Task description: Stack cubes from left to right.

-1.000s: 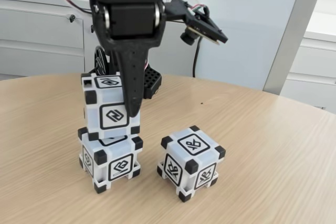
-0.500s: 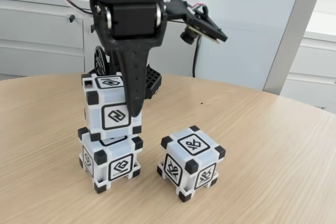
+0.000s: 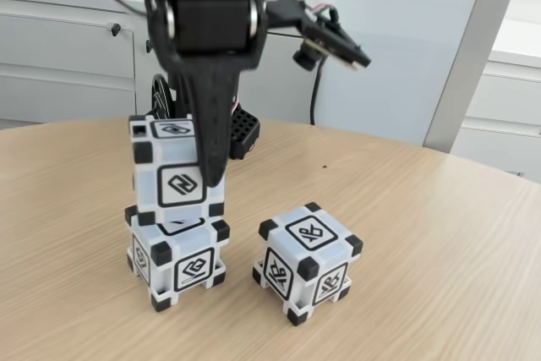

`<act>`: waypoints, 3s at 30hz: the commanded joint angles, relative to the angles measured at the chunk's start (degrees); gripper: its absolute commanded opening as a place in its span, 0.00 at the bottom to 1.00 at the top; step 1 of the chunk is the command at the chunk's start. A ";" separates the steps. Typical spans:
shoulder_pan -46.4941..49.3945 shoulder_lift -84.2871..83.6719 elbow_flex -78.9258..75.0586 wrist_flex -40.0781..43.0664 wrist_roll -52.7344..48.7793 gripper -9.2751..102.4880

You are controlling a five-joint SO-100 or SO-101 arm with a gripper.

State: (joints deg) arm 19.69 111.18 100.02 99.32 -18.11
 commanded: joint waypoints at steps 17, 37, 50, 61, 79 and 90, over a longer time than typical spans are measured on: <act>0.44 -3.69 -5.19 -0.18 -1.85 0.08; 0.44 -4.13 -5.01 0.70 -2.37 0.08; 0.00 -4.13 -4.92 0.79 -1.49 0.09; -0.44 -4.13 -2.55 0.79 -0.53 0.23; -0.53 -2.81 6.86 -0.09 -2.64 0.51; -0.62 6.24 3.25 -0.09 -3.16 0.58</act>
State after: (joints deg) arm 18.63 113.82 106.88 99.32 -21.09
